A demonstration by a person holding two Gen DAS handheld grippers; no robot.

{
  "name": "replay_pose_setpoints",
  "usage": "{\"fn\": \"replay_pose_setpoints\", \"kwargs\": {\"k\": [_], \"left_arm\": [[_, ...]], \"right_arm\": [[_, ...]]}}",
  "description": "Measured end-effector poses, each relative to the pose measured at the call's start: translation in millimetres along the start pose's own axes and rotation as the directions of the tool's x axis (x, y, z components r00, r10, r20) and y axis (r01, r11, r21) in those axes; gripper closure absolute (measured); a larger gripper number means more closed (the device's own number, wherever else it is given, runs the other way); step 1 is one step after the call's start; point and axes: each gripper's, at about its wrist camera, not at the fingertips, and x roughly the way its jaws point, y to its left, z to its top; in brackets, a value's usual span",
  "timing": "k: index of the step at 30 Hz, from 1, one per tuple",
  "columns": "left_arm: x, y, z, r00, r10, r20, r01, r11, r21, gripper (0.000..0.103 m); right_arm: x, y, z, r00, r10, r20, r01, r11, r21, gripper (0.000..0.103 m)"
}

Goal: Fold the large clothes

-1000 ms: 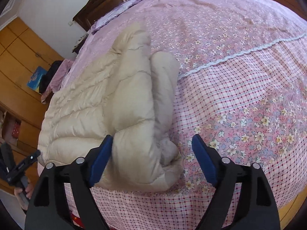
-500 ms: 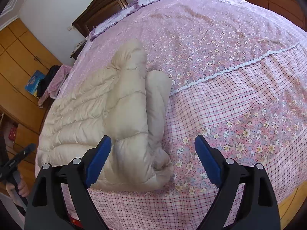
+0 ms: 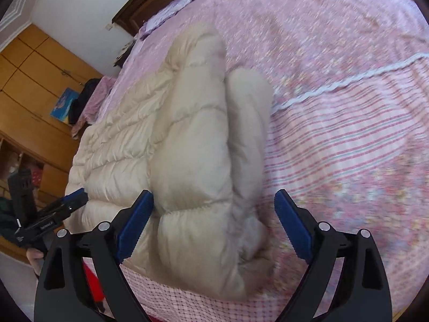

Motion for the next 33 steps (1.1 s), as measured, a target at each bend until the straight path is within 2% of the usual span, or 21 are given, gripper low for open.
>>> {"fn": "replay_pose_setpoints", "kwargs": {"k": [4,9,11,13,14,16,19,24,33], "left_arm": [[4,-3,-1,1.000,0.008,-0.011,-0.008,1.000,0.012,0.033],[14,-8,1,0.999,0.019,-0.029,-0.018,0.999,0.028,0.028],[19,-9,0,0.999,0.030,-0.036,-0.029,0.999,0.035,0.028],[24,-9,0,0.998,0.038,-0.046,-0.036,0.999,0.040,0.028],[26,-9,-1,0.998,0.039,-0.051,-0.037,0.998,0.041,0.028],[29,-9,-1,0.997,0.044,-0.058,-0.041,0.998,0.046,0.028],[34,-11,-2,0.997,0.050,-0.067,-0.047,0.997,0.056,0.028],[38,-14,-4,0.995,0.072,-0.065,-0.067,0.995,0.075,0.028],[39,-12,-12,0.998,0.054,-0.042,-0.051,0.996,0.068,0.029]], "right_arm": [[15,0,0,0.999,0.041,-0.025,-0.041,0.999,0.005,0.009],[25,2,2,0.991,0.120,-0.050,-0.120,0.993,-0.001,0.009],[27,6,1,0.982,0.180,-0.062,-0.180,0.984,0.003,0.013],[27,9,1,0.974,0.217,-0.062,-0.216,0.976,0.015,0.028],[25,9,2,0.971,0.234,-0.054,-0.233,0.972,0.020,0.031],[19,7,2,0.965,0.258,-0.039,-0.257,0.966,0.032,0.049],[4,14,4,0.953,0.303,-0.005,-0.303,0.953,0.006,0.060],[-18,55,8,0.938,0.347,0.027,-0.342,0.933,-0.109,0.063],[-27,127,17,0.938,0.347,-0.003,-0.337,0.910,-0.243,0.065]]}}
